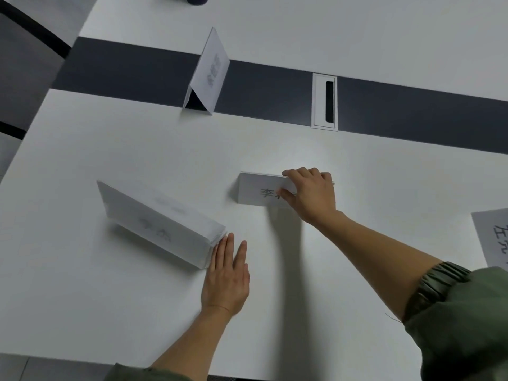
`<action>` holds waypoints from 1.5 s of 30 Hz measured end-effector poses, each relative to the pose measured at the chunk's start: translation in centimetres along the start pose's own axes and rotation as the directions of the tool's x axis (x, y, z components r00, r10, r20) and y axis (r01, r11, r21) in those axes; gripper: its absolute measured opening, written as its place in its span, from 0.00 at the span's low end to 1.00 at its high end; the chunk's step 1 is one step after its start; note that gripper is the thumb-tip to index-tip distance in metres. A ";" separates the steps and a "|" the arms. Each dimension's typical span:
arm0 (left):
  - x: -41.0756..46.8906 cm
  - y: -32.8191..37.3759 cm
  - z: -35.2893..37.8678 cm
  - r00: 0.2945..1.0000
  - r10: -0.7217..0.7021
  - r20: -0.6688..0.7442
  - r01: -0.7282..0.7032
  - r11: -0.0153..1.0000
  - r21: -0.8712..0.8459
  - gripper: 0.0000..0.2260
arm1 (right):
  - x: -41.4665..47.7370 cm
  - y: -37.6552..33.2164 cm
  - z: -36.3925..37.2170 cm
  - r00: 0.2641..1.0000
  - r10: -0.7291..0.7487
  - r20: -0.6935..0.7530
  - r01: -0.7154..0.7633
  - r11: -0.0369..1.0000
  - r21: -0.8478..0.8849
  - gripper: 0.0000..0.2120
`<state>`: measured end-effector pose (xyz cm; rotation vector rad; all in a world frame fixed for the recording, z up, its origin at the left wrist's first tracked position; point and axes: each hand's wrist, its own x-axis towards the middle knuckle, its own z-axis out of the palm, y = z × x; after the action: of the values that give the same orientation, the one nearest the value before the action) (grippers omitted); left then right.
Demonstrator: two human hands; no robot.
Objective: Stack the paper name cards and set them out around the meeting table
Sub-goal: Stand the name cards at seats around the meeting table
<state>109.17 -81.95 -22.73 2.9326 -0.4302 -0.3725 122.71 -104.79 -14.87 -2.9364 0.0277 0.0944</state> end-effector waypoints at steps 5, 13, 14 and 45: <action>0.1 -0.1 0.2 1.000 0.009 0.000 -0.009 1.000 -0.015 0.25 | 0.3 -0.4 0.4 1.000 0.010 0.004 -0.009 1.000 -0.029 0.20; 0.1 -0.2 0.2 0.999 -0.002 0.039 0.001 0.999 0.034 0.25 | -1.8 1.0 -1.3 0.991 0.120 0.056 -0.115 0.990 -0.084 0.30; -0.1 -0.1 0.0 0.999 0.006 0.048 -0.009 0.999 0.048 0.25 | -2.9 1.9 -2.0 0.989 0.145 0.035 -0.142 0.986 -0.090 0.30; -2.9 44.3 -6.4 0.928 0.308 0.208 -0.310 0.950 -0.022 0.18 | -43.8 45.8 -14.2 0.701 0.686 0.198 -0.707 0.704 0.063 0.17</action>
<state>96.56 -122.27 -7.68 2.7782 -0.9116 -0.6363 78.72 -152.01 -7.35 -2.5915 1.0898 0.4220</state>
